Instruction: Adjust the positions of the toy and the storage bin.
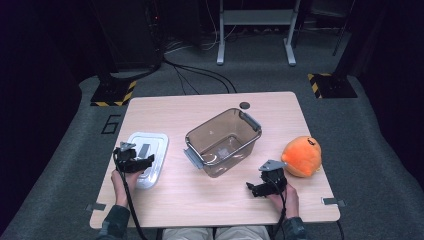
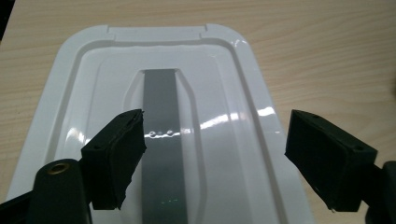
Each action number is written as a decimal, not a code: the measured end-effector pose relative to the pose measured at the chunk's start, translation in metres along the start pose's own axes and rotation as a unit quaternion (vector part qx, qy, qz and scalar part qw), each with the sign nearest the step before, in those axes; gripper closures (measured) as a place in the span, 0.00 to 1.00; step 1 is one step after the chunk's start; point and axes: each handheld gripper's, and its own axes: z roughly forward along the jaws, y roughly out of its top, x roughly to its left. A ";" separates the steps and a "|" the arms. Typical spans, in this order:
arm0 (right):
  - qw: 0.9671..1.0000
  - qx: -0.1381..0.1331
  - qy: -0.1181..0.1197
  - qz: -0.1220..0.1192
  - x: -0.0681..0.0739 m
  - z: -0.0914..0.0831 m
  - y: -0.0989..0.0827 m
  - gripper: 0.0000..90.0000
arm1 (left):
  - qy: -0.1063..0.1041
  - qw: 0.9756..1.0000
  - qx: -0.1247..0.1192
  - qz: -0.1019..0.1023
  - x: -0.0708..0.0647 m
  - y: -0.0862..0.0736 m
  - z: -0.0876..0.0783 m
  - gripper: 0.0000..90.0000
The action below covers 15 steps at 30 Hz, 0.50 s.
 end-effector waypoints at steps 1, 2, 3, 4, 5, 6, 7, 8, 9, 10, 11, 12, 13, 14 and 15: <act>1.000 0.000 0.000 0.000 0.000 0.000 0.000 0.06 | -0.004 1.000 -0.002 0.003 -0.002 0.000 -0.001 0.19; 1.000 0.000 0.000 0.000 0.000 0.000 0.000 0.06 | -0.011 1.000 -0.004 0.007 -0.006 0.000 -0.003 0.18; 1.000 0.000 0.000 0.000 0.000 0.000 0.000 0.06 | -0.015 1.000 -0.003 0.010 -0.007 0.000 -0.004 0.17; 1.000 0.000 0.000 0.000 0.000 0.000 0.000 0.06 | -0.019 1.000 -0.004 0.016 -0.010 0.000 -0.007 0.16; 1.000 0.000 0.000 0.002 0.000 0.000 0.000 0.06 | -0.020 1.000 -0.007 0.018 -0.012 0.000 -0.008 0.16; 1.000 0.000 0.000 0.001 0.000 0.000 0.000 0.06 | -0.022 0.999 -0.008 0.022 -0.015 0.000 -0.010 0.15; 1.000 0.000 -0.001 0.001 0.000 0.000 0.000 0.06 | -0.026 0.999 -0.007 0.025 -0.018 -0.001 -0.012 0.15; 1.000 0.000 -0.001 0.000 0.000 0.000 0.000 0.06 | -0.031 0.999 -0.010 0.029 -0.022 -0.001 -0.014 0.14; 1.000 0.000 -0.001 0.000 0.000 0.000 0.000 0.06 | -0.033 0.999 -0.012 0.032 -0.025 -0.002 -0.015 0.14; 1.000 0.000 -0.001 0.000 0.000 0.000 0.000 0.06 | -0.036 0.999 -0.014 0.037 -0.029 -0.002 -0.016 0.13; 1.000 0.000 -0.001 0.000 0.000 0.000 0.000 0.06 | -0.042 0.998 -0.011 0.039 -0.031 -0.002 -0.017 0.12; 1.000 0.000 -0.001 0.001 0.000 0.000 0.000 0.06 | -0.048 0.998 -0.013 0.043 -0.034 -0.002 -0.018 0.12; 1.000 0.000 -0.002 0.001 0.000 0.000 0.000 0.06 | -0.051 0.997 -0.014 0.048 -0.038 -0.002 -0.020 0.11; 1.000 0.000 -0.002 0.003 0.001 0.000 0.000 0.06 | -0.056 0.997 -0.016 0.052 -0.041 -0.002 -0.021 0.11; 1.000 0.000 -0.002 0.003 0.001 0.000 0.000 0.06 | -0.060 0.996 -0.017 0.057 -0.046 -0.002 -0.023 0.11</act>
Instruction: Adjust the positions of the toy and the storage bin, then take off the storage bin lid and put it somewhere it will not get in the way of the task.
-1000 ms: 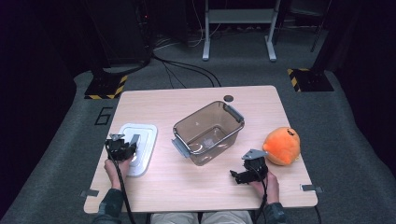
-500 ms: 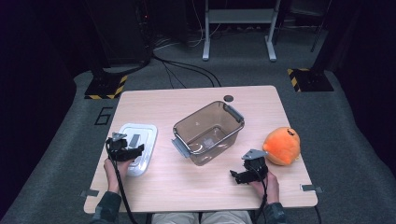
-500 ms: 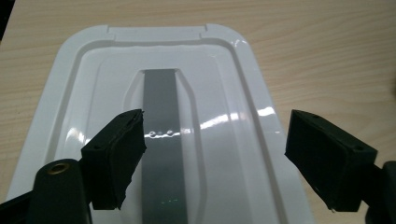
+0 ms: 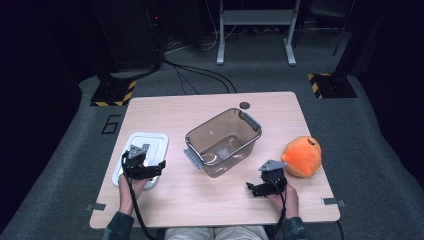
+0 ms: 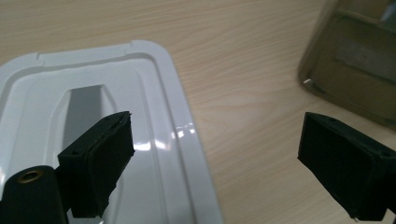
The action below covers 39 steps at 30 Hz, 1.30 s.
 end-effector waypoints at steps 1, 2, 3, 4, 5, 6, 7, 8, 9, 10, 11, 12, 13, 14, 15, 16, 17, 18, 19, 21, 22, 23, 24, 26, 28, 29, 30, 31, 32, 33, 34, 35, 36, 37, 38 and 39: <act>1.000 0.000 0.000 0.000 0.000 0.000 0.000 0.06 | -0.003 1.000 0.000 0.006 -0.004 0.000 -0.001 0.11; 1.000 0.000 -0.001 0.000 0.000 0.000 0.000 0.06 | -0.006 1.000 0.000 0.012 -0.008 0.000 -0.002 0.11; 1.000 0.000 0.000 0.001 0.000 0.000 0.000 0.06 | -0.009 1.000 -0.001 0.017 -0.011 0.000 -0.002 0.11; 1.000 0.001 -0.001 0.001 0.000 0.000 0.000 0.06 | -0.015 1.000 -0.001 0.025 -0.017 0.001 -0.002 0.11; 1.000 0.001 -0.001 0.001 0.000 0.000 0.000 0.06 | -0.020 0.999 -0.002 0.033 -0.021 0.001 -0.002 0.10; 1.000 0.001 -0.001 0.001 0.000 0.000 0.000 0.06 | -0.024 0.999 -0.001 0.035 -0.024 0.001 -0.002 0.10; 1.000 0.001 -0.002 0.001 0.000 0.000 0.000 0.06 | -0.029 0.999 0.000 0.039 -0.029 0.000 -0.001 0.10; 1.000 0.001 -0.002 0.001 0.000 0.000 0.000 0.06 | -0.036 0.998 0.003 0.046 -0.034 0.000 0.000 0.10; 1.000 0.001 -0.002 0.001 0.000 0.000 0.000 0.06 | -0.041 0.998 0.005 0.055 -0.039 -0.001 0.001 0.10; 1.000 0.001 -0.002 0.000 0.000 0.000 0.000 0.06 | -0.044 0.997 0.007 0.063 -0.043 -0.002 0.001 0.10; 1.000 0.001 -0.002 0.000 0.000 0.000 0.000 0.06 | -0.049 0.996 0.005 0.070 -0.045 -0.002 0.002 0.10; 1.000 0.001 -0.002 0.000 -0.001 0.000 0.000 0.06 | -0.059 0.995 0.002 0.078 -0.049 -0.004 0.003 0.10; 1.000 0.001 -0.002 0.000 0.000 0.000 0.000 0.06 | -0.068 0.993 0.002 0.093 -0.053 -0.005 0.005 0.10; 1.000 0.001 -0.002 0.000 -0.001 0.000 0.000 0.06 | -0.069 0.992 0.006 0.104 -0.056 -0.006 0.007 0.10; 1.000 0.001 -0.002 0.001 -0.001 0.000 0.000 0.06 | -0.073 0.991 0.005 0.108 -0.059 -0.008 0.008 0.10; 1.000 0.001 -0.002 0.000 -0.001 0.000 0.000 0.06 | -0.081 0.990 0.005 0.112 -0.062 -0.009 0.010 0.10; 1.000 0.001 -0.003 -0.001 -0.001 0.000 0.000 0.06 | -0.087 0.990 0.006 0.115 -0.066 -0.012 0.012 0.10; 1.000 0.001 -0.003 0.000 0.000 0.000 0.000 0.06 | -0.091 0.989 0.008 0.119 -0.069 -0.013 0.014 0.10; 1.000 0.001 -0.003 0.000 0.000 0.000 0.000 0.06 | -0.097 0.987 0.013 0.124 -0.073 -0.015 0.016 0.10; 1.000 0.001 -0.003 0.000 0.000 0.000 0.000 0.06 | -0.103 0.985 0.022 0.135 -0.080 -0.020 0.022 0.10; 1.000 0.001 -0.003 0.001 0.000 0.000 0.000 0.06 | -0.101 0.985 0.028 0.138 -0.083 -0.023 0.025 0.10; 1.000 0.001 -0.003 0.001 0.000 0.000 0.000 0.06 | -0.101 0.984 0.032 0.140 -0.085 -0.024 0.028 0.10; 1.000 0.001 -0.003 0.000 0.000 0.000 0.000 0.06 | -0.106 0.984 0.035 0.139 -0.087 -0.027 0.031 0.10; 1.000 0.001 -0.003 0.001 0.000 0.000 0.000 0.06 | -0.107 0.983 0.042 0.140 -0.089 -0.030 0.035 0.10; 1.000 0.001 -0.003 0.001 0.000 0.000 0.000 0.06 | -0.108 0.983 0.042 0.140 -0.091 -0.033 0.038 0.10; 1.000 0.001 -0.003 0.001 0.000 0.000 0.000 0.06 | -0.109 0.983 0.046 0.139 -0.091 -0.034 0.039 0.10; 1.000 0.001 -0.003 0.001 0.000 0.000 0.000 0.06 | -0.109 0.983 0.048 0.139 -0.092 -0.036 0.041 0.10; 1.000 0.001 -0.003 0.001 0.000 0.000 0.000 0.06 | -0.108 0.983 0.051 0.138 -0.093 -0.038 0.043 0.10; 1.000 0.001 -0.003 0.001 0.000 0.000 0.000 0.06 | -0.109 0.983 0.051 0.137 -0.095 -0.040 0.045 0.10; 1.000 0.001 -0.003 0.001 0.000 0.000 0.000 0.06 | -0.108 0.982 0.061 0.140 -0.095 -0.041 0.047 0.10; 1.000 0.001 -0.003 0.001 0.000 0.000 0.000 0.06 | -0.108 0.982 0.062 0.140 -0.095 -0.041 0.047 0.10; 1.000 0.001 -0.003 0.000 0.000 0.000 0.000 0.06 | -0.109 0.983 0.059 0.138 -0.096 -0.042 0.047 0.11; 1.000 0.001 -0.003 0.001 0.000 0.000 0.000 0.06 | -0.109 0.982 0.062 0.141 -0.095 -0.041 0.047 0.11; 1.000 0.001 -0.003 0.000 0.000 0.000 0.000 0.06 | -0.110 0.982 0.062 0.138 -0.095 -0.041 0.047 0.11; 1.000 0.000 -0.003 -0.001 -0.001 0.000 0.000 0.06 | -0.111 0.982 0.063 0.137 -0.095 -0.041 0.047 0.10; 1.000 0.001 -0.003 -0.001 -0.001 0.000 0.000 0.06 | -0.107 0.983 0.063 0.136 -0.096 -0.041 0.048 0.10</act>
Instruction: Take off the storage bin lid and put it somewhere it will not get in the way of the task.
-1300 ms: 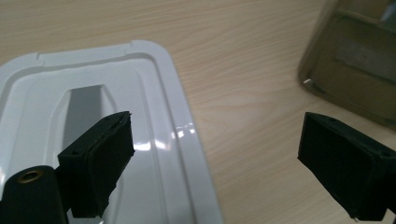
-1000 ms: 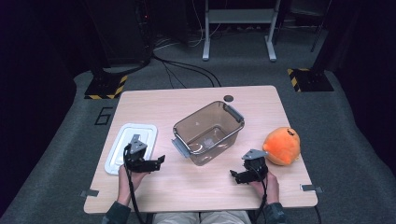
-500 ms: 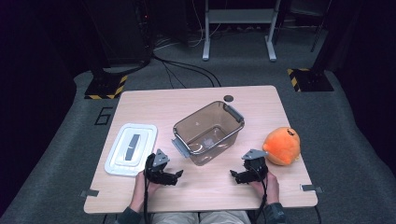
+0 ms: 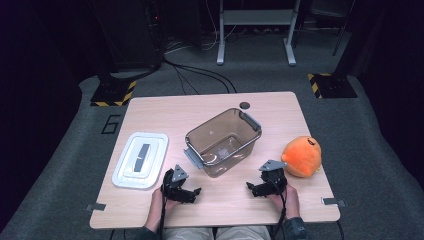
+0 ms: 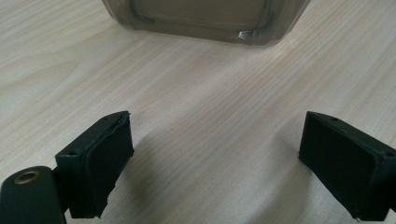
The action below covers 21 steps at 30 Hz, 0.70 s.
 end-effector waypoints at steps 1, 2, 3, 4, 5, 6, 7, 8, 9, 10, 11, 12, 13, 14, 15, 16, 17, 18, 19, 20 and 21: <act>1.000 0.000 0.000 -0.001 0.000 0.000 0.000 0.06 | 0.001 1.000 0.000 -0.004 -0.001 0.000 0.000 0.10; 1.000 0.000 0.000 -0.001 0.000 0.000 0.000 0.06 | 0.003 1.000 -0.002 -0.003 -0.001 0.000 0.000 0.10; 1.000 0.000 -0.001 -0.001 0.000 0.000 0.000 0.06 | 0.003 1.000 -0.002 -0.003 -0.002 0.000 0.001 0.10; 1.000 0.000 -0.001 0.000 0.000 0.000 0.000 0.06 | 0.003 1.000 -0.002 -0.004 -0.002 0.000 0.001 0.10; 1.000 0.001 -0.001 0.000 0.000 0.000 0.000 0.06 | 0.002 1.000 0.000 -0.002 -0.001 0.001 0.001 0.10; 1.000 0.001 -0.001 0.000 0.000 0.000 0.000 0.06 | 0.002 1.000 0.000 -0.001 -0.001 0.001 0.001 0.10; 1.000 0.002 0.000 0.002 0.000 0.000 0.000 0.06 | 0.002 1.000 0.002 0.001 -0.001 0.001 0.000 0.10; 1.000 0.003 0.000 0.001 -0.001 0.000 0.000 0.06 | 0.003 1.000 0.002 0.002 -0.001 0.001 0.000 0.10; 1.000 0.005 0.001 0.001 -0.001 0.000 0.001 0.06 | 0.003 1.000 0.002 0.002 -0.001 0.001 0.000 0.10; 1.000 0.008 0.000 -0.001 -0.001 0.000 0.001 0.06 | 0.004 1.000 0.001 0.002 -0.001 0.001 0.001 0.10; 1.000 0.010 0.000 0.001 -0.001 0.000 0.002 0.06 | 0.004 1.000 0.001 0.002 -0.001 0.001 0.001 0.10; 1.000 0.010 0.000 0.006 0.000 0.000 0.002 0.05 | 0.005 1.000 0.001 0.001 -0.001 0.001 0.001 0.10; 1.000 0.010 -0.001 -0.003 -0.002 0.001 0.002 0.04 | 0.004 1.000 0.000 0.000 -0.001 0.001 0.001 0.10; 1.000 0.017 -0.001 0.006 -0.001 0.001 0.003 0.03 | 0.005 1.000 0.000 0.000 -0.001 0.001 0.001 0.10; 1.000 0.019 -0.002 0.003 -0.001 0.001 0.004 0.02 | 0.006 1.000 0.002 0.001 -0.001 0.001 0.001 0.10; 1.000 0.019 -0.002 0.007 -0.001 0.001 0.004 0.02 | 0.006 1.000 0.002 0.000 -0.001 0.001 0.001 0.10; 1.000 0.020 0.000 0.002 -0.001 0.002 0.004 0.02 | 0.006 1.000 0.002 0.000 -0.001 0.001 0.001 0.10; 1.000 0.024 0.002 0.001 -0.001 0.002 0.005 0.01 | 0.006 1.000 0.001 0.000 -0.001 0.001 0.001 0.10; 1.000 0.027 0.002 0.003 -0.001 0.002 0.005 0.01 | 0.005 1.000 0.000 -0.002 -0.002 0.001 0.001 0.10; 1.000 0.030 0.001 0.004 0.000 0.002 0.006 0.01 | 0.006 1.000 0.001 -0.002 -0.002 0.001 0.001 0.10; 0.999 0.031 -0.001 0.007 0.000 0.002 0.006 0.00 | 0.005 1.000 0.001 -0.002 -0.002 0.001 0.001 0.10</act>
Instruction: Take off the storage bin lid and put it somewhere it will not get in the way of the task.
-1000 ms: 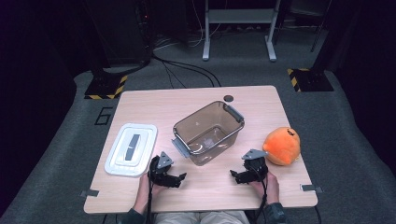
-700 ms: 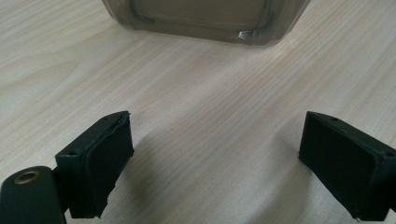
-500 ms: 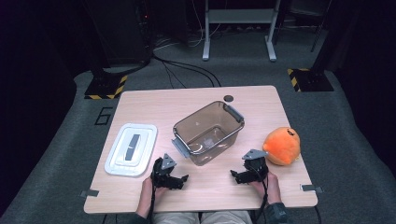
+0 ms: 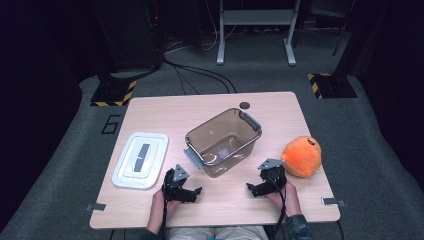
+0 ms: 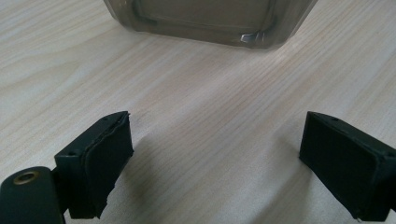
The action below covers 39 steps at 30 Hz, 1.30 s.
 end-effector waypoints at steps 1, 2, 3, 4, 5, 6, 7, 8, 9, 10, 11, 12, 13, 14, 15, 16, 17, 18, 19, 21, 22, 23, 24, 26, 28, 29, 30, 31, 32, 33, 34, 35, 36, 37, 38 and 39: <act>1.000 0.000 -0.002 -0.004 0.000 0.000 0.000 0.00 | 0.000 1.000 0.000 0.000 0.000 0.000 0.000 0.10; 1.000 0.001 -0.003 -0.001 0.001 0.000 0.001 0.00 | 0.000 1.000 -0.001 0.000 0.000 0.000 0.000 0.10; 1.000 0.001 -0.005 -0.002 0.000 0.000 0.001 0.00 | 0.003 1.000 0.000 0.003 0.000 0.000 0.000 0.10; 1.000 0.002 -0.006 0.003 0.001 -0.001 0.002 0.00 | 0.003 1.000 0.000 0.003 0.000 0.000 0.000 0.10; 1.000 -0.001 -0.007 0.009 0.003 -0.004 0.003 0.00 | 0.000 1.000 0.000 0.000 0.000 0.000 0.000 0.10; 1.000 -0.006 -0.009 0.009 0.002 -0.006 0.005 0.00 | 0.001 1.000 -0.002 -0.001 0.000 0.000 0.000 0.10; 1.000 -0.007 -0.009 0.016 0.003 -0.009 0.006 0.01 | 0.000 1.000 -0.001 0.000 0.000 0.000 0.000 0.10; 1.000 -0.013 -0.006 0.016 0.003 -0.011 0.008 0.01 | 0.001 1.000 0.000 0.000 0.000 0.000 0.000 0.10; 1.000 -0.014 -0.006 0.018 0.002 -0.014 0.010 0.01 | 0.001 1.000 -0.001 0.001 0.000 0.000 0.000 0.10; 1.000 -0.016 -0.004 0.027 0.002 -0.017 0.011 0.01 | 0.001 1.000 -0.002 -0.001 0.000 0.000 0.000 0.10; 0.999 -0.019 -0.003 0.029 0.001 -0.020 0.013 0.02 | 0.000 1.000 -0.002 -0.002 0.000 0.000 0.000 0.10; 0.999 -0.022 -0.004 0.030 0.000 -0.023 0.014 0.02 | 0.000 1.000 -0.003 -0.003 0.000 0.000 0.000 0.10; 0.999 -0.024 -0.003 0.035 0.000 -0.027 0.015 0.02 | 0.000 1.000 -0.003 -0.002 0.000 0.000 0.000 0.10; 0.999 -0.028 -0.004 0.040 0.000 -0.030 0.017 0.02 | 0.000 1.000 -0.003 -0.003 0.000 0.000 0.000 0.10; 0.999 -0.029 -0.006 0.043 0.000 -0.033 0.018 0.03 | 0.000 1.000 -0.003 -0.003 0.000 0.000 0.000 0.10; 0.999 -0.033 -0.007 0.043 0.000 -0.035 0.019 0.03 | 0.000 1.000 -0.002 -0.002 0.000 0.000 0.000 0.10; 0.998 -0.036 -0.009 0.045 -0.001 -0.038 0.020 0.03 | 0.001 1.000 -0.001 0.001 0.000 0.000 0.000 0.10; 0.998 -0.037 -0.011 0.048 -0.001 -0.041 0.022 0.03 | 0.001 1.000 -0.002 -0.001 0.000 0.000 0.000 0.10; 0.998 -0.039 -0.012 0.048 -0.002 -0.043 0.023 0.03 | 0.000 1.000 -0.002 -0.002 0.000 0.000 0.000 0.10; 0.998 -0.044 -0.015 0.047 -0.003 -0.048 0.025 0.03 | 0.000 1.000 -0.002 -0.003 0.000 0.000 0.000 0.10; 0.998 -0.045 -0.016 0.050 -0.003 -0.050 0.027 0.03 | 0.001 1.000 -0.001 0.000 0.000 0.000 0.000 0.10; 0.998 -0.046 -0.017 0.049 -0.003 -0.052 0.028 0.03 | 0.001 1.000 -0.001 -0.001 0.000 0.000 0.000 0.10; 0.997 -0.047 -0.020 0.050 -0.004 -0.054 0.029 0.03 | 0.000 1.000 0.000 -0.001 0.000 0.000 0.000 0.10; 0.997 -0.051 -0.024 0.050 -0.006 -0.057 0.032 0.04 | 0.000 1.000 -0.001 -0.001 0.000 0.000 0.000 0.10; 0.997 -0.055 -0.028 0.053 -0.009 -0.061 0.036 0.04 | 0.001 1.000 -0.001 0.000 0.000 0.000 0.000 0.10; 0.996 -0.056 -0.028 0.056 -0.009 -0.063 0.037 0.04 | 0.001 1.000 0.000 0.000 0.000 0.000 0.000 0.10; 0.996 -0.058 -0.032 0.055 -0.011 -0.064 0.039 0.04 | 0.001 1.000 0.001 0.002 0.000 0.000 0.000 0.10; 0.996 -0.059 -0.034 0.054 -0.013 -0.067 0.041 0.04 | 0.001 1.000 0.000 0.000 0.000 0.000 0.000 0.10; 0.996 -0.061 -0.035 0.054 -0.014 -0.068 0.042 0.05 | 0.001 1.000 0.000 0.000 0.000 0.000 0.000 0.10; 0.996 -0.063 -0.037 0.057 -0.016 -0.070 0.043 0.05 | 0.001 1.000 0.001 0.002 0.000 0.000 0.000 0.10; 0.995 -0.065 -0.039 0.060 -0.017 -0.073 0.045 0.05 | 0.001 1.000 0.001 0.003 0.000 0.000 0.000 0.10; 0.995 -0.067 -0.041 0.060 -0.019 -0.074 0.046 0.05 | 0.001 1.000 0.002 0.003 0.000 0.000 0.000 0.10; 0.995 -0.068 -0.044 0.062 -0.020 -0.076 0.047 0.05 | 0.000 1.000 0.001 0.002 0.000 0.000 0.000 0.10; 0.995 -0.069 -0.047 0.063 -0.022 -0.078 0.048 0.05 | 0.000 1.000 0.001 0.002 0.000 0.000 0.000 0.10; 0.994 -0.069 -0.049 0.066 -0.024 -0.081 0.050 0.05 | 0.001 1.000 0.001 0.003 0.000 0.000 0.000 0.10; 0.994 -0.071 -0.051 0.069 -0.026 -0.083 0.051 0.05 | 0.001 1.000 0.001 0.003 0.000 0.000 0.000 0.10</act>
